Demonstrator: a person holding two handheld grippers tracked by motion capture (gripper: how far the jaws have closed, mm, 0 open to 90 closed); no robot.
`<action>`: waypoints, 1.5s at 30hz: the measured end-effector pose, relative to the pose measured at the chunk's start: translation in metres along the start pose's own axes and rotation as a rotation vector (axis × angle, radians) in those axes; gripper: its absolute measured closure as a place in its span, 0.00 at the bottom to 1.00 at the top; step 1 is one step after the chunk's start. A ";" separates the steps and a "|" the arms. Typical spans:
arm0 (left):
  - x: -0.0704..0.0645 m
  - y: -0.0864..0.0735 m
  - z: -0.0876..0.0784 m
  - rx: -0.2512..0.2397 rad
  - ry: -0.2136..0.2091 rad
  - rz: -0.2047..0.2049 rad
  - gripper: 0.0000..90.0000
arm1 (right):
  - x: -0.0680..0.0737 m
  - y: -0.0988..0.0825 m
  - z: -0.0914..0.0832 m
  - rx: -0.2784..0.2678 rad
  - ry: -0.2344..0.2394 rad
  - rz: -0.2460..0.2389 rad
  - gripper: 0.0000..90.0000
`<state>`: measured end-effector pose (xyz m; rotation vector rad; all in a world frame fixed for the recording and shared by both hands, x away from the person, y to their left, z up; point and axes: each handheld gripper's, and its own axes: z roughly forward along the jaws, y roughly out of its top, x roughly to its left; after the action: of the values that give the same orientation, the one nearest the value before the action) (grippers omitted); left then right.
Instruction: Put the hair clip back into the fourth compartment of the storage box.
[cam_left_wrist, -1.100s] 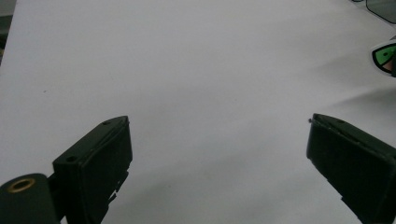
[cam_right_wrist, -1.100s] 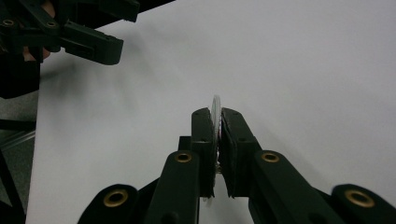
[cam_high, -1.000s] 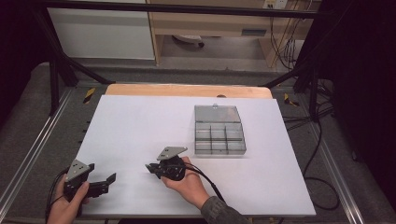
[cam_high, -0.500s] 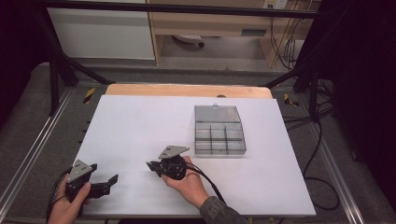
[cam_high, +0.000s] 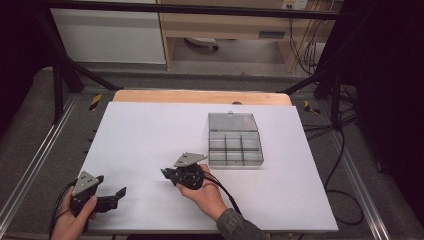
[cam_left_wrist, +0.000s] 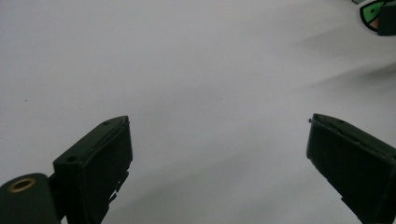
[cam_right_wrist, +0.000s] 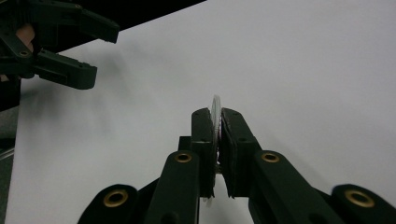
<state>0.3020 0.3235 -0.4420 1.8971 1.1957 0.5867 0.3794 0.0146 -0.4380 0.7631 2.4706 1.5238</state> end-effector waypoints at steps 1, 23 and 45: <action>0.000 0.000 0.000 0.000 0.003 0.003 0.08 | -0.001 0.000 -0.001 -0.003 -0.002 0.002 0.94; 0.000 0.000 0.000 0.005 0.000 0.001 0.08 | -0.027 0.013 -0.030 -0.081 -0.083 0.035 0.94; -0.001 -0.001 0.001 0.011 -0.004 0.007 0.08 | -0.059 0.021 -0.063 -0.147 -0.177 0.092 0.94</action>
<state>0.3018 0.3229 -0.4427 1.9119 1.1922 0.5810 0.4136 -0.0567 -0.3982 0.9508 2.1989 1.5733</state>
